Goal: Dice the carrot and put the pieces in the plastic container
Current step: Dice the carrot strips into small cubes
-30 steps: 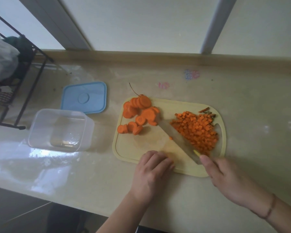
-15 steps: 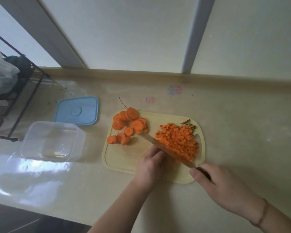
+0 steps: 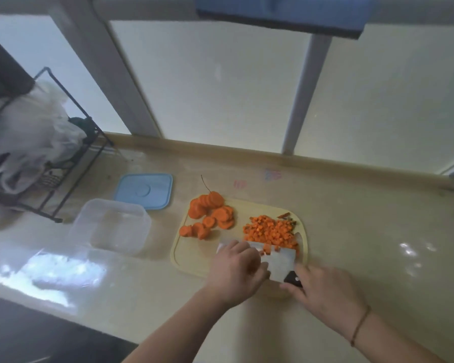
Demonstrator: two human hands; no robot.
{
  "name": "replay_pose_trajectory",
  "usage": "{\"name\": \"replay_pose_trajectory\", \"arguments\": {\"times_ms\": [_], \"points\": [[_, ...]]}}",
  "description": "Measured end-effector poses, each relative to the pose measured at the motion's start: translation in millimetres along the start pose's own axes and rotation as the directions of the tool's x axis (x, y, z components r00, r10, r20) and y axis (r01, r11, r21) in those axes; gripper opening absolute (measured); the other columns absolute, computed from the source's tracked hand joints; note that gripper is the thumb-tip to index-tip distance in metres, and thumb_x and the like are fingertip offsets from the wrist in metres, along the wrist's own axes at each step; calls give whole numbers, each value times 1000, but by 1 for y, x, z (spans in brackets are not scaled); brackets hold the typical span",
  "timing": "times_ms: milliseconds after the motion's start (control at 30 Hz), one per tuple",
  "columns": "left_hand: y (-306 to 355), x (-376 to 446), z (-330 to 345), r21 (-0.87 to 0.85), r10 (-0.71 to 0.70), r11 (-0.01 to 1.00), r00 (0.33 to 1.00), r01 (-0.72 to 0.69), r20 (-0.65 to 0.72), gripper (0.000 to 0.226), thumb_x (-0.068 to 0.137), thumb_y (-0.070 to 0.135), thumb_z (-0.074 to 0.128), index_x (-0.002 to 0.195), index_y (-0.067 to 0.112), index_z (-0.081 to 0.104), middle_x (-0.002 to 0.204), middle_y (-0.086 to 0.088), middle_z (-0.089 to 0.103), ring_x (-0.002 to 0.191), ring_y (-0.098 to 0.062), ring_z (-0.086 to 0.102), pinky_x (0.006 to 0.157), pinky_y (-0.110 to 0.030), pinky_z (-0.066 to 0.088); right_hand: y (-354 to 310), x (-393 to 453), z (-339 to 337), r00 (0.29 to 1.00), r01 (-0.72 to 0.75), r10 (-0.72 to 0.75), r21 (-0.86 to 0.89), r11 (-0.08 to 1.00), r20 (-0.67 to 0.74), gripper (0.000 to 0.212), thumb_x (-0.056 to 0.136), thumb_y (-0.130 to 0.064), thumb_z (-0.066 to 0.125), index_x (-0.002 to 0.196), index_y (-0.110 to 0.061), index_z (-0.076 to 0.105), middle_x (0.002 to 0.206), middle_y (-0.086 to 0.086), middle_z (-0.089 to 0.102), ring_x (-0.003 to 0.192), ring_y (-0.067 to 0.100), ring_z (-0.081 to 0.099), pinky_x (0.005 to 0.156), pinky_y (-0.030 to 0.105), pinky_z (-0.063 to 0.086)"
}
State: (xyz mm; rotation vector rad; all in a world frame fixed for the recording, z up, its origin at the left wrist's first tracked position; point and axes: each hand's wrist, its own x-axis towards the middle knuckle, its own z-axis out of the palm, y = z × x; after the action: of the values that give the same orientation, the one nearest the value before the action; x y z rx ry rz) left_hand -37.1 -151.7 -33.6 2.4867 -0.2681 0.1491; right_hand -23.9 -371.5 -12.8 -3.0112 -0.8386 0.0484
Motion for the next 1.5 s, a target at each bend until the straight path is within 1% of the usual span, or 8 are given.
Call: {"name": "replay_pose_trajectory", "arguments": {"times_ms": [333, 467, 600, 767, 1167, 1267, 1333, 1500], "points": [[14, 48, 23, 48, -252, 968, 961, 248, 117, 27, 98, 38, 57, 87, 14, 62, 95, -1, 61, 89, -19, 55, 64, -32, 33, -4, 9, -9, 999, -36, 37, -95, 995, 6, 53, 79, -62, 31, 53, -22, 56, 38, -1, 49, 27, 21, 46, 40, 21, 14], [8, 53, 22, -69, -224, 971, 970, 231, 89, 24, 99, 31, 59, 88, 10, 63, 91, 1, 56, 80, -15, 49, 64, -30, 33, -6, 11, -21, 999, 29, -23, -133, 991, 48, 59, 88, -62, 23, 70, -22, 62, 56, 0, 60, 45, 23, 59, 39, 27, 22], [-11, 42, 6, -220, -254, 951, 955, 218, -155, 10, 93, 18, 64, 85, 12, 65, 83, 8, 55, 74, -3, 45, 67, -19, 38, -5, 7, -20, 990, 55, -55, 7, 998, 131, 78, 80, -72, -3, 103, -27, 56, 94, -2, 68, 84, 25, 67, 58, 34, 35], [-40, 21, -14, -136, -272, 955, 961, 263, -51, 6, 91, 15, 64, 86, 15, 67, 81, 11, 57, 77, -4, 50, 69, -21, 42, 0, 2, -16, 996, -10, 11, -9, 1000, 94, 55, 81, -67, 30, 55, -27, 56, 39, -3, 49, 28, 16, 46, 34, 23, 19], [-31, 29, -1, 44, -102, 994, 994, 100, 34, 35, 91, 35, 47, 102, 23, 78, 103, 5, 69, 93, -23, 55, 79, -34, 42, 5, 3, -8, 999, -20, 20, 7, 1000, 41, 69, 92, -68, 17, 53, -25, 55, 38, 0, 50, 26, 18, 46, 38, 20, 17], [-46, 47, -11, 162, -80, 983, 995, 87, -52, 26, 85, 12, 64, 107, 17, 77, 106, -1, 71, 96, -30, 60, 78, -40, 48, 7, -2, -18, 995, -29, 28, 5, 1000, 91, 97, 76, -77, -21, 83, -28, 62, 71, -3, 70, 58, 16, 67, 46, 29, 31], [-55, 63, -25, 331, -121, 940, 988, 84, 94, 43, 86, 3, 63, 127, 17, 68, 128, -3, 63, 115, -34, 54, 91, -46, 44, 9, -5, -16, 985, -66, 58, 46, 997, 161, 121, 51, -76, -43, 105, -31, 55, 99, -7, 71, 86, 15, 69, 59, 33, 36], [-59, 91, -39, 571, -135, 808, 899, -142, 416, 61, 95, 11, 56, 152, 21, 37, 150, -2, 44, 133, -27, 37, 111, -39, 32, 8, -4, -23, 941, -123, 95, 66, 990, 326, 131, 34, -74, -46, 117, -33, 48, 115, -10, 66, 101, 14, 65, 66, 33, 37]]}}
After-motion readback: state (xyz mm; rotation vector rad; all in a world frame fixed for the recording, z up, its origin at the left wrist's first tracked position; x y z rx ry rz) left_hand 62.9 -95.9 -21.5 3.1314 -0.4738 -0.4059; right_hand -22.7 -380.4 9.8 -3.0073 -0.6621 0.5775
